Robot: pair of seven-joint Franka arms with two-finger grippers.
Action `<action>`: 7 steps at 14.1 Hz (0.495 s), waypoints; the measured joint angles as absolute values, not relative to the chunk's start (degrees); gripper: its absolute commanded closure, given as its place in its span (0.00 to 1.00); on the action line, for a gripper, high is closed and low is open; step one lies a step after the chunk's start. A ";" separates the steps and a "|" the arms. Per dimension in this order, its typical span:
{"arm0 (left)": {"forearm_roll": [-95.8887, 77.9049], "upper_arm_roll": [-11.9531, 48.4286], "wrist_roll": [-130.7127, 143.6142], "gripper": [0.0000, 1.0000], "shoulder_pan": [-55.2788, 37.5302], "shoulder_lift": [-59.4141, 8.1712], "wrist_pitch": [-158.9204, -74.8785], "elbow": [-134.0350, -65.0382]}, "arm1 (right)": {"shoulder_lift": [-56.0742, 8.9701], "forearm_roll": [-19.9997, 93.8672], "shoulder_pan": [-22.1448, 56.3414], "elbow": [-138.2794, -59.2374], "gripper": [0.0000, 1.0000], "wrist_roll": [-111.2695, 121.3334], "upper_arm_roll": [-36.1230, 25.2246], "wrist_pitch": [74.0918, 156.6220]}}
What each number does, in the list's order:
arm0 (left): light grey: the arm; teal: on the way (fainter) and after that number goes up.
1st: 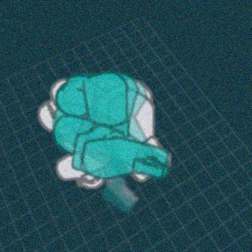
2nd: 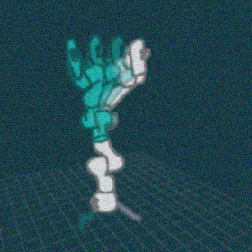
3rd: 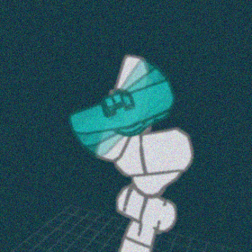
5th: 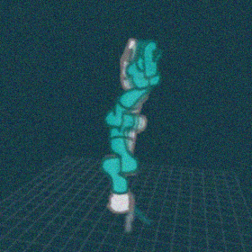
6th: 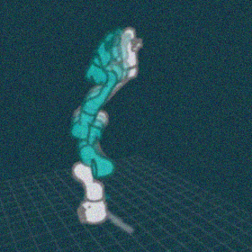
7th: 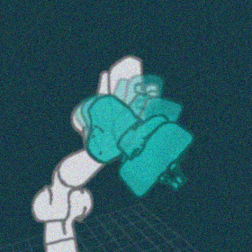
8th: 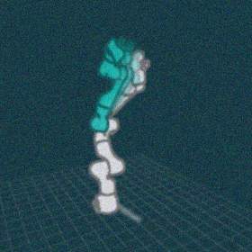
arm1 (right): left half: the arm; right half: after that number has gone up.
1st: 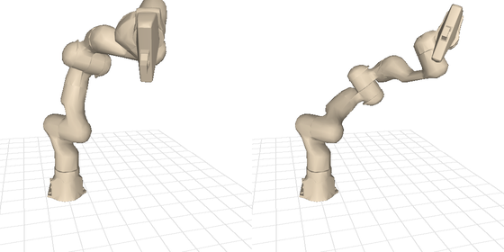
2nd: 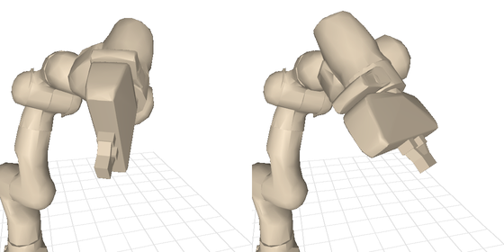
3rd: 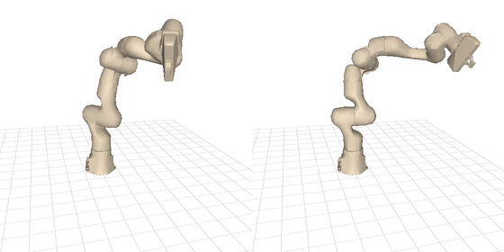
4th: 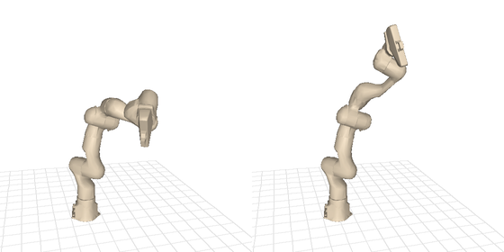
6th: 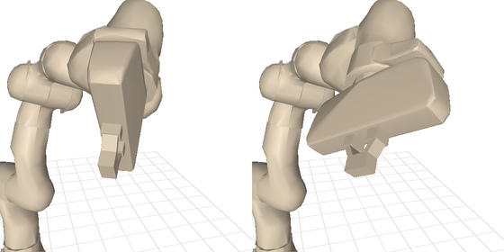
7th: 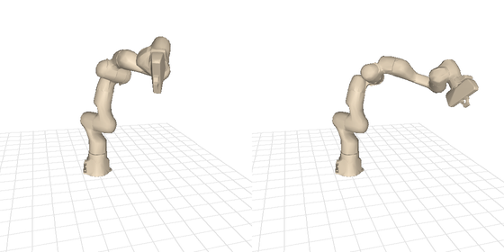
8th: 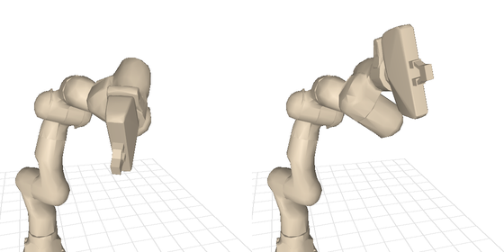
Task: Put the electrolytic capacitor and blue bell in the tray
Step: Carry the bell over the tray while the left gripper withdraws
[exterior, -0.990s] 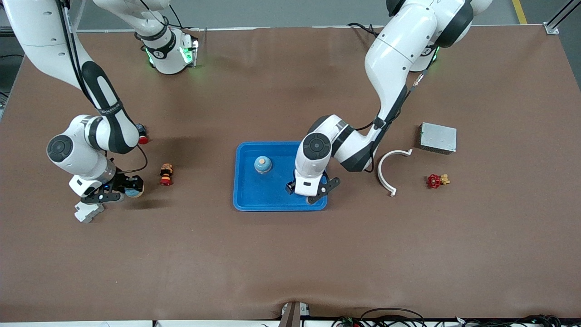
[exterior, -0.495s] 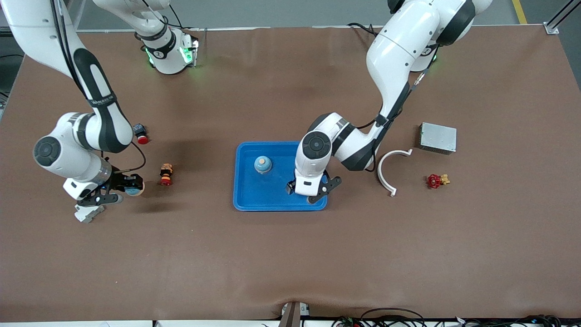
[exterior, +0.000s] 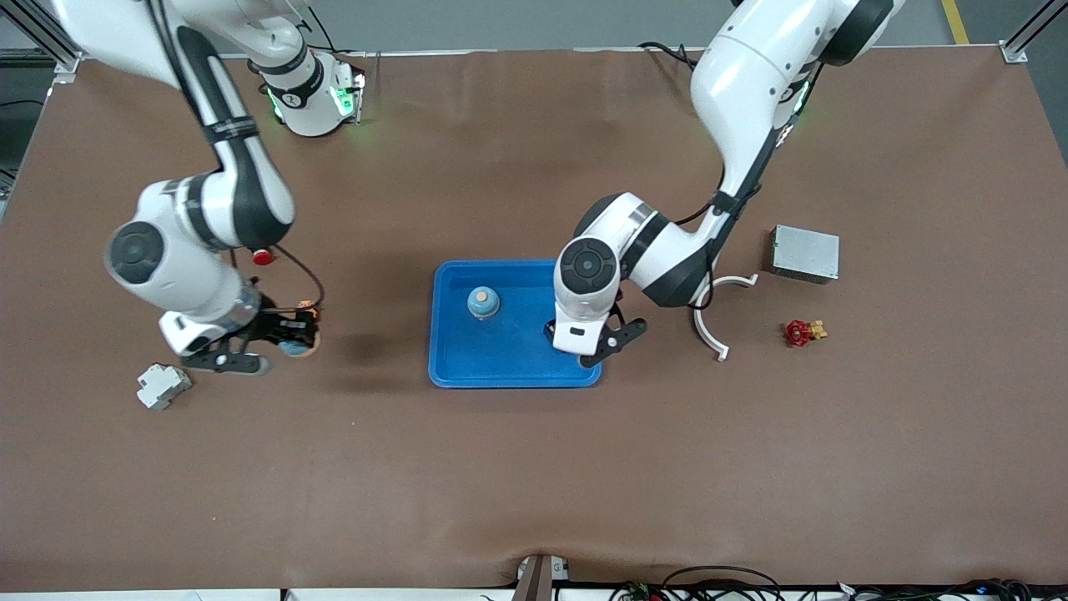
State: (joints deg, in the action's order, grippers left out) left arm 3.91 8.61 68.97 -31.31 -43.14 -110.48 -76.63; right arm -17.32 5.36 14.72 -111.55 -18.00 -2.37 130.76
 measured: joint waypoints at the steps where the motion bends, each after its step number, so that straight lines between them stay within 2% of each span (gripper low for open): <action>1: 3.91 8.62 66.38 0.00 -30.35 -41.67 -107.16 -76.67 | -17.32 5.35 17.47 -111.51 1.00 -22.57 -2.34 131.08; 4: 3.87 8.70 57.40 0.00 -27.08 -36.13 -100.06 -79.04 | -17.52 5.29 23.45 -109.55 1.00 -32.90 -2.33 131.81; 7: 3.27 8.82 47.04 0.00 -22.27 -27.98 -98.24 -86.57 | -20.60 4.74 27.69 -104.89 1.00 -42.45 -2.40 131.73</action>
State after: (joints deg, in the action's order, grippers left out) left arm 3.27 8.82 47.04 -22.27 -27.98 -98.24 -86.57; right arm -20.60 4.74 27.69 -104.89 -42.45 -2.40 131.73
